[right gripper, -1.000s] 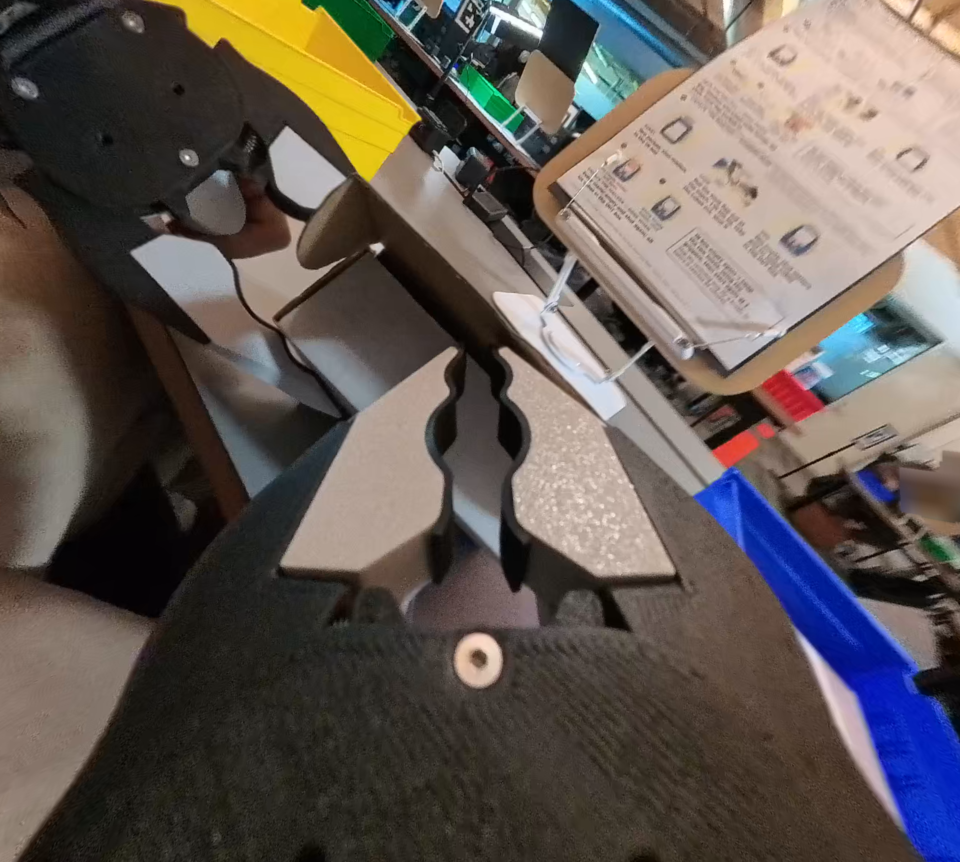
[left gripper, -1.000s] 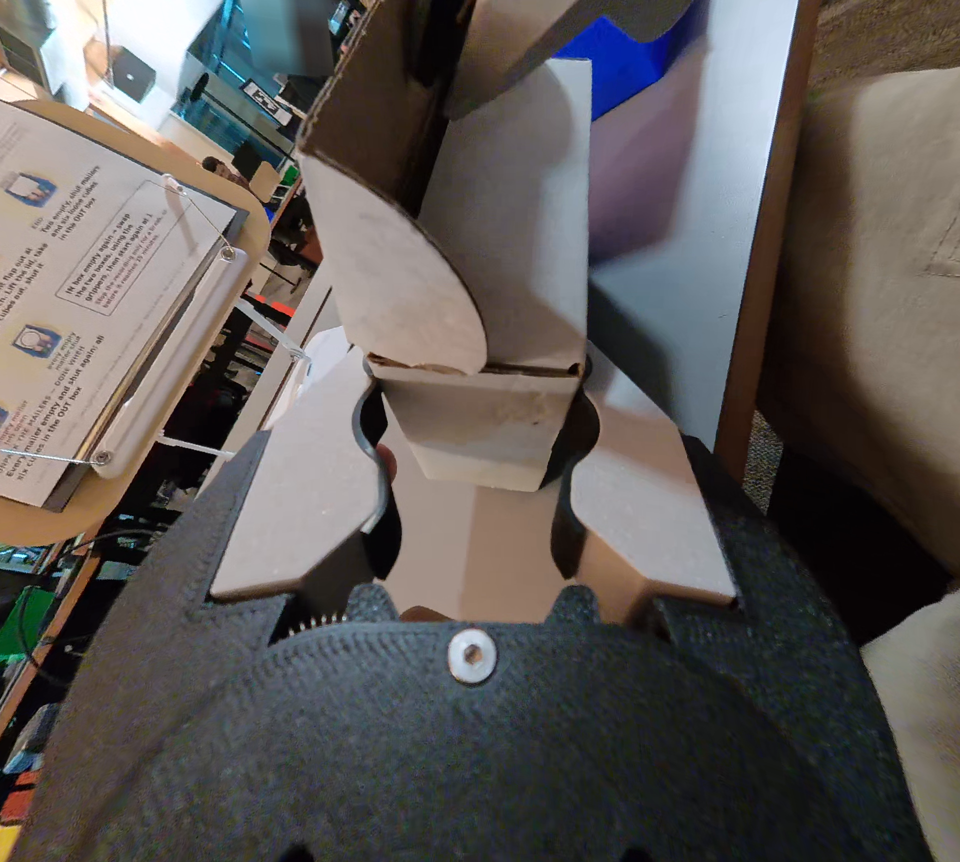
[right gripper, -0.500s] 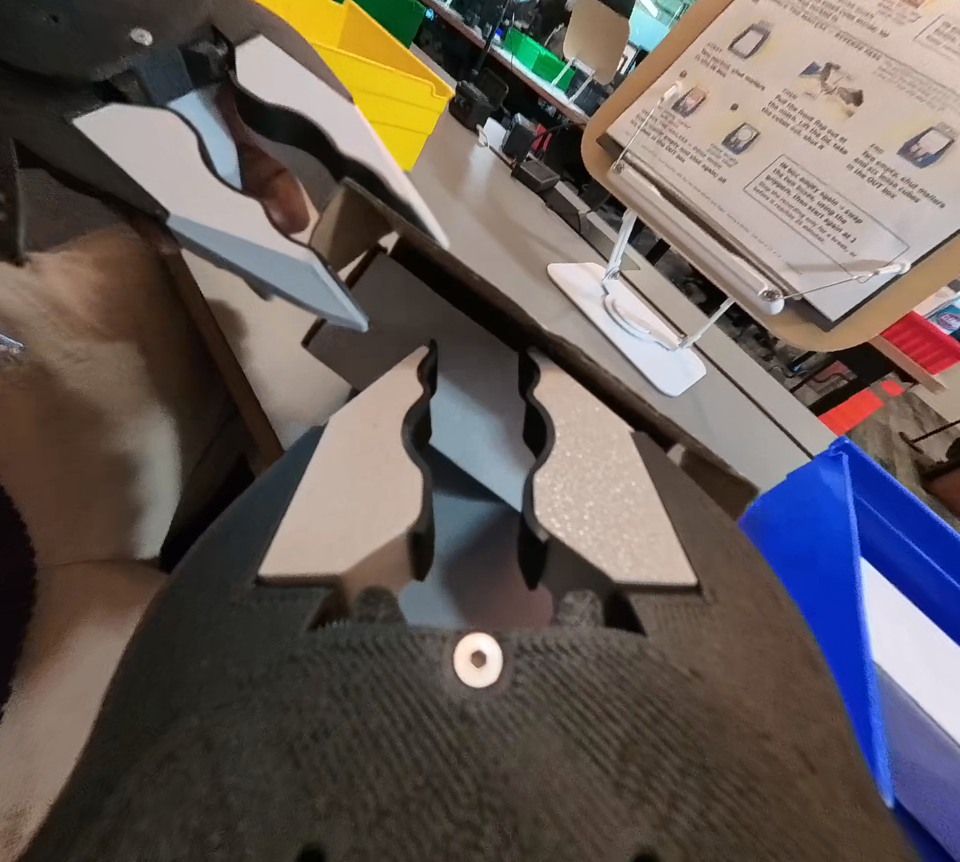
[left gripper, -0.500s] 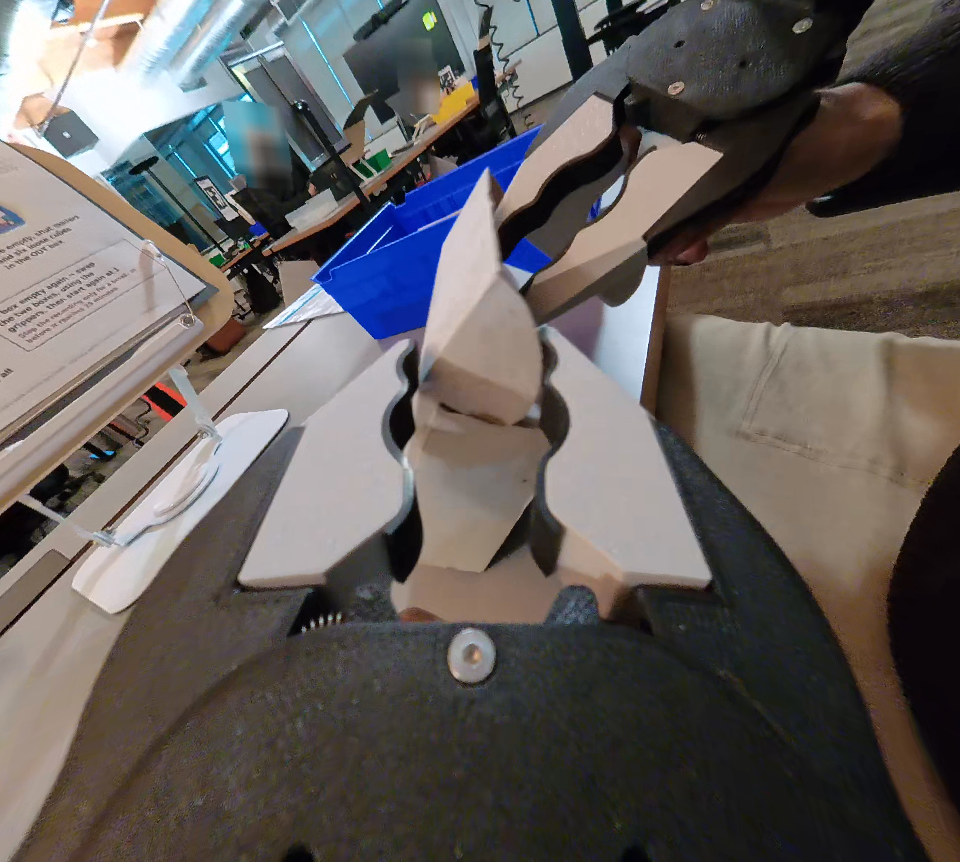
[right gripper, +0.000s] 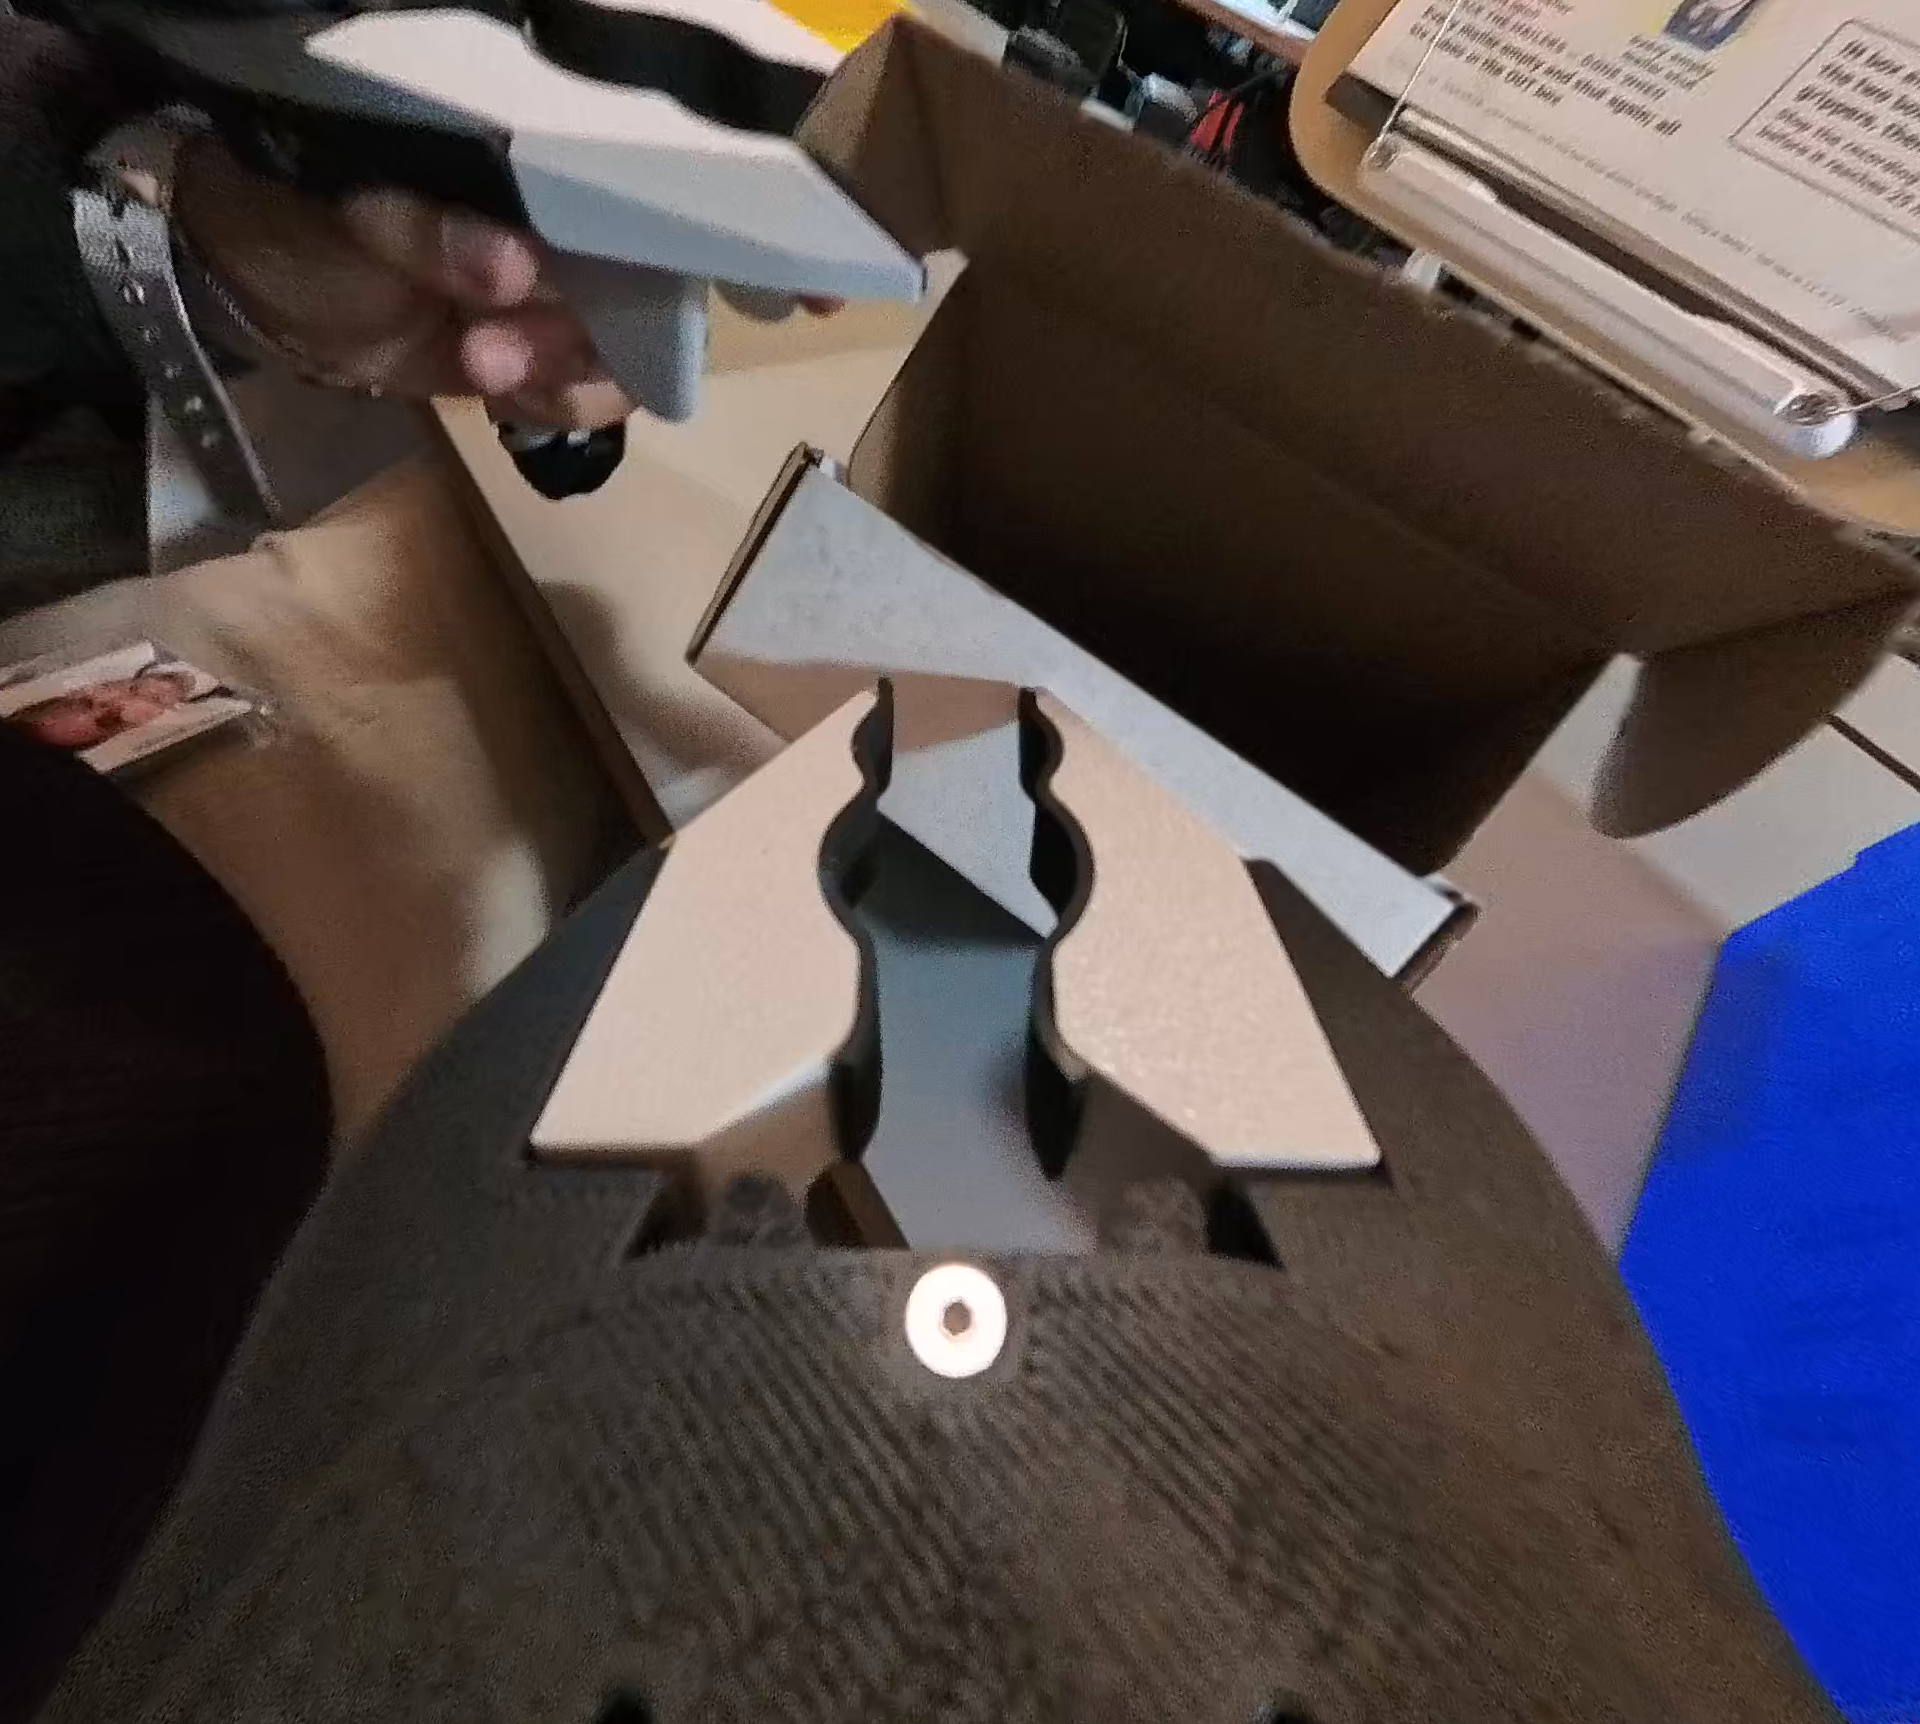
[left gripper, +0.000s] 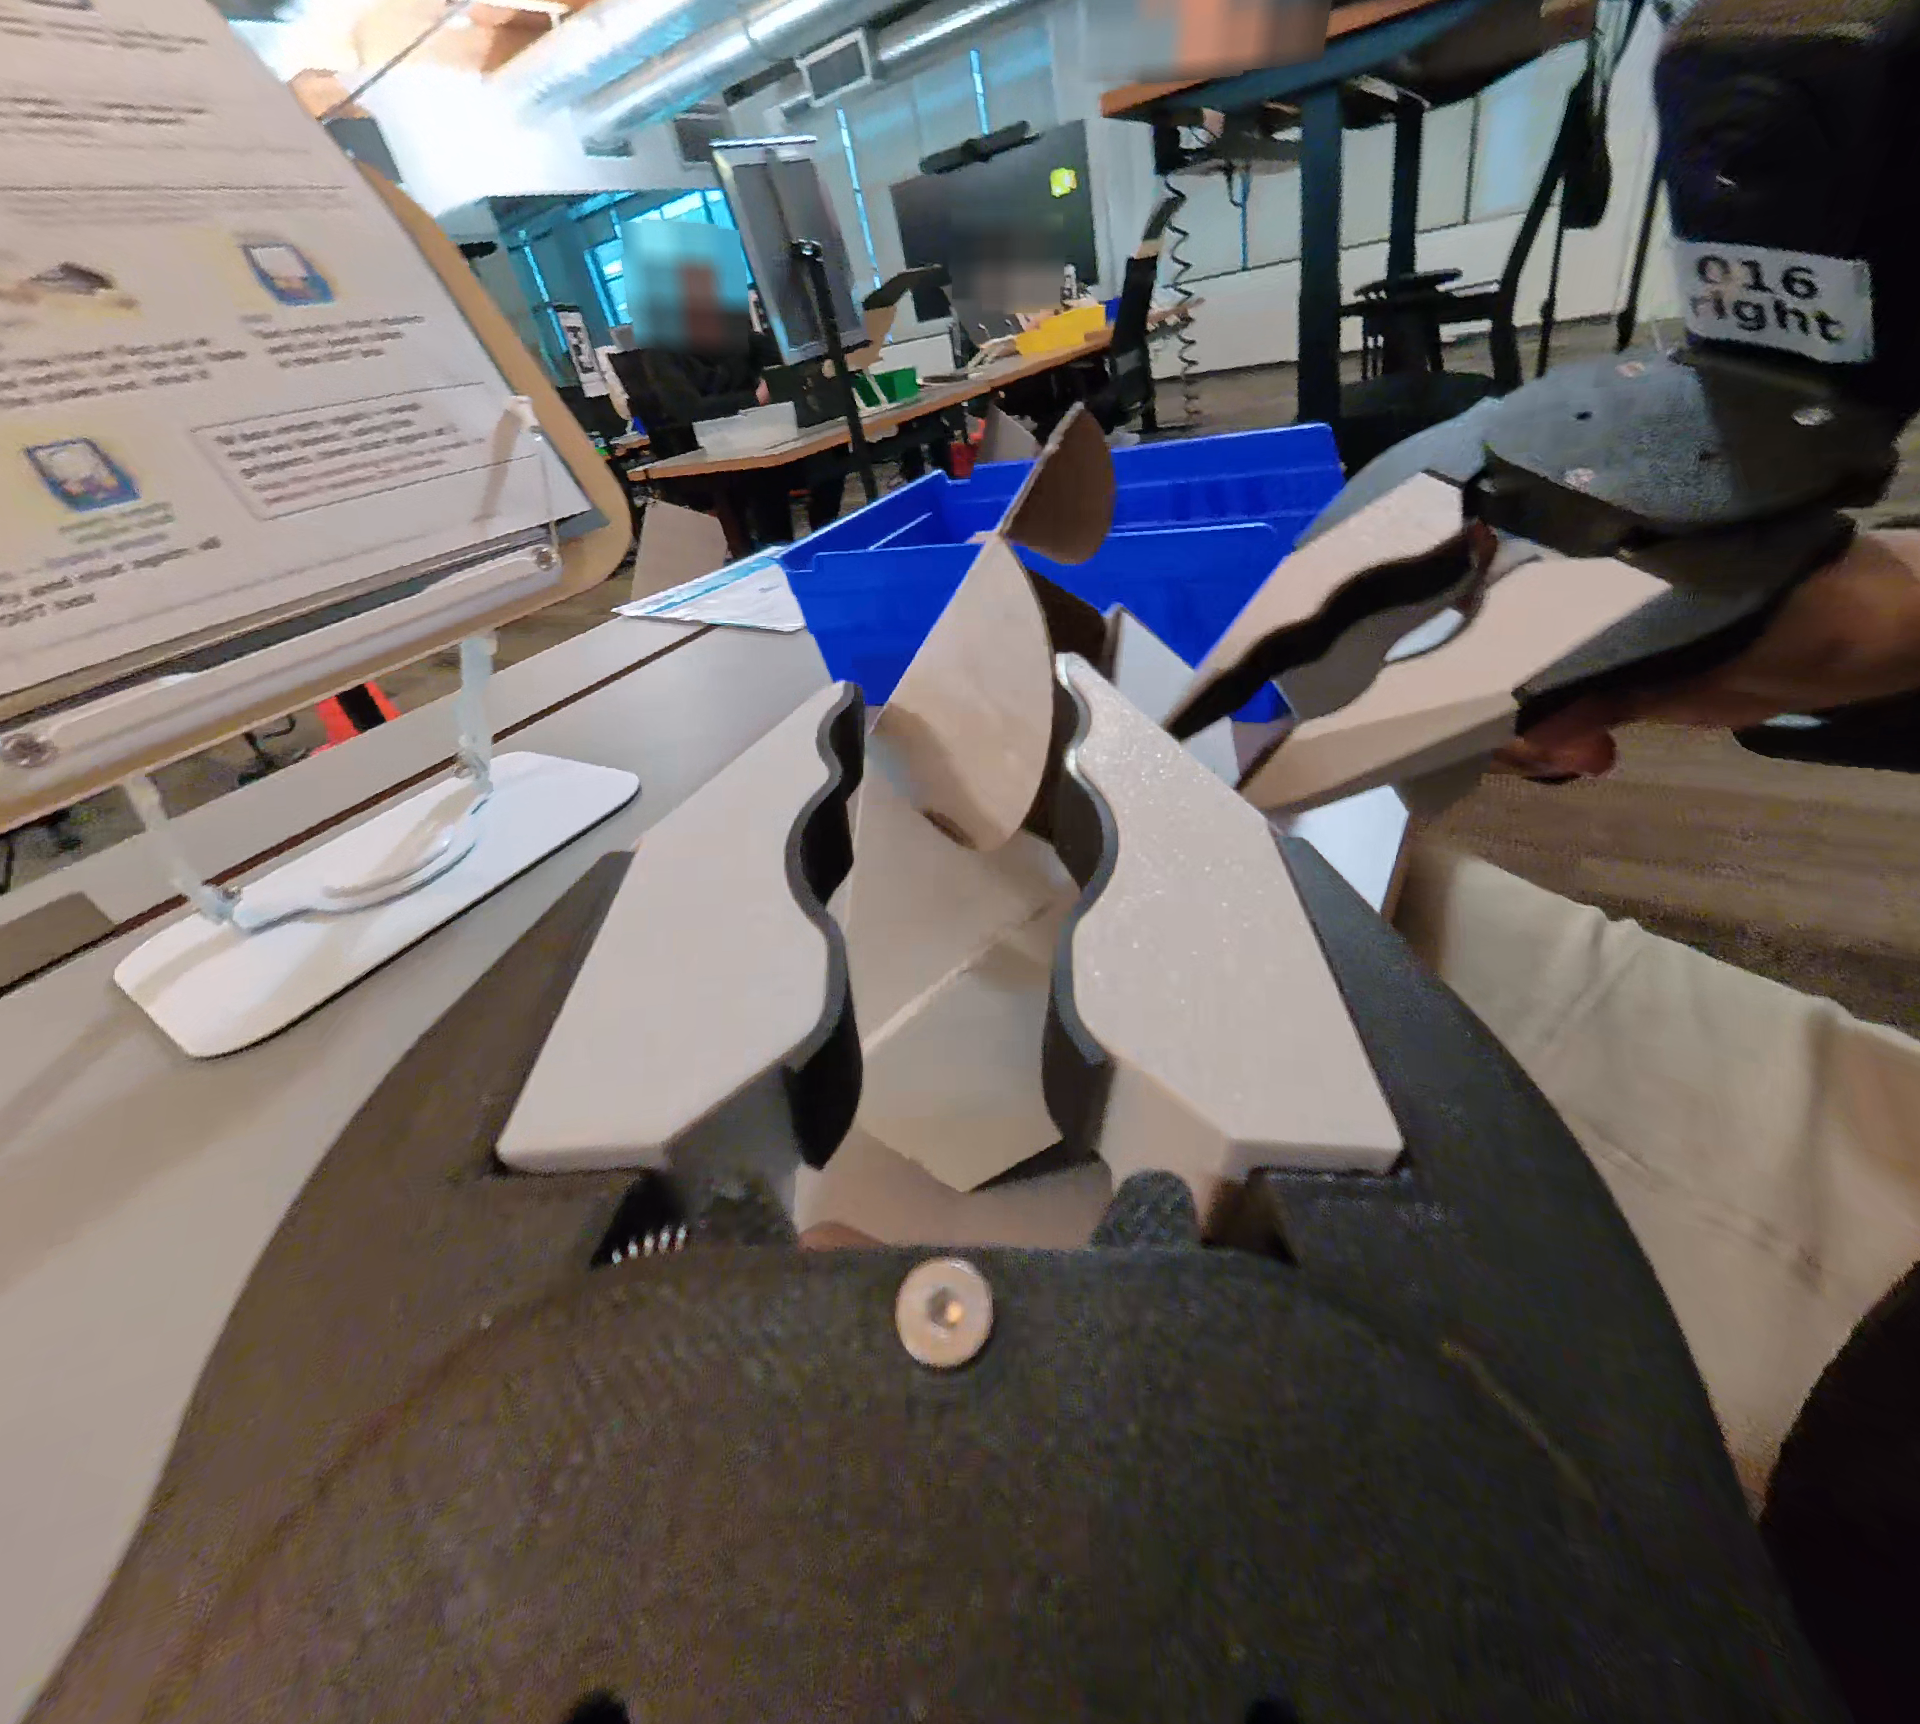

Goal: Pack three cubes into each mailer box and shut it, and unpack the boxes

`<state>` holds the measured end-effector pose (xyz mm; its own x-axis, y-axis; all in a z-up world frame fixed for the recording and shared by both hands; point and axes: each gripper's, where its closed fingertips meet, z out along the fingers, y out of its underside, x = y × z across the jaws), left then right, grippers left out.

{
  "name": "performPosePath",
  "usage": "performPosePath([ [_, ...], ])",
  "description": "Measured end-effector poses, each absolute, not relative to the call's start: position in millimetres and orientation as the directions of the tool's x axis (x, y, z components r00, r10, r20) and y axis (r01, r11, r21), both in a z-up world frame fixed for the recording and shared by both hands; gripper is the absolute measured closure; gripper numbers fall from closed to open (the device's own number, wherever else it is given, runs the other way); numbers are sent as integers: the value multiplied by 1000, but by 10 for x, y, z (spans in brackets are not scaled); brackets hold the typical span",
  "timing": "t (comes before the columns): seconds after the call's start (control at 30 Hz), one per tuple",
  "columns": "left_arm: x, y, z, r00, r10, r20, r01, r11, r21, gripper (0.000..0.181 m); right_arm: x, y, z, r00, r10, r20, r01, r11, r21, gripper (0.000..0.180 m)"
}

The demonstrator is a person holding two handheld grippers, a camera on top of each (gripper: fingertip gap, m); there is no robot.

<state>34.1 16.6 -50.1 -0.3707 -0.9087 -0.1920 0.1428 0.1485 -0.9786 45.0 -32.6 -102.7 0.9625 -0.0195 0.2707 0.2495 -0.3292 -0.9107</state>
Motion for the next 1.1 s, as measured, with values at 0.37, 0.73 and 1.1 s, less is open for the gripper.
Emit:
performPosePath([
  [0.37,350,182,-517,-355,-913,-201,145,158,-977,149,467,-329,-1014,933,-37,358,326,-336,-883,147],
  [0.73,393,572,-349,-137,-969,-207,201,178,-963,143,385,-418,-1575,846,221,485,525,-499,-689,167],
  [1.1,493,1214,-384,184,-965,-189,116,212,-970,140,321,-670,-1584,740,483,469,654,-355,-667,171],
])
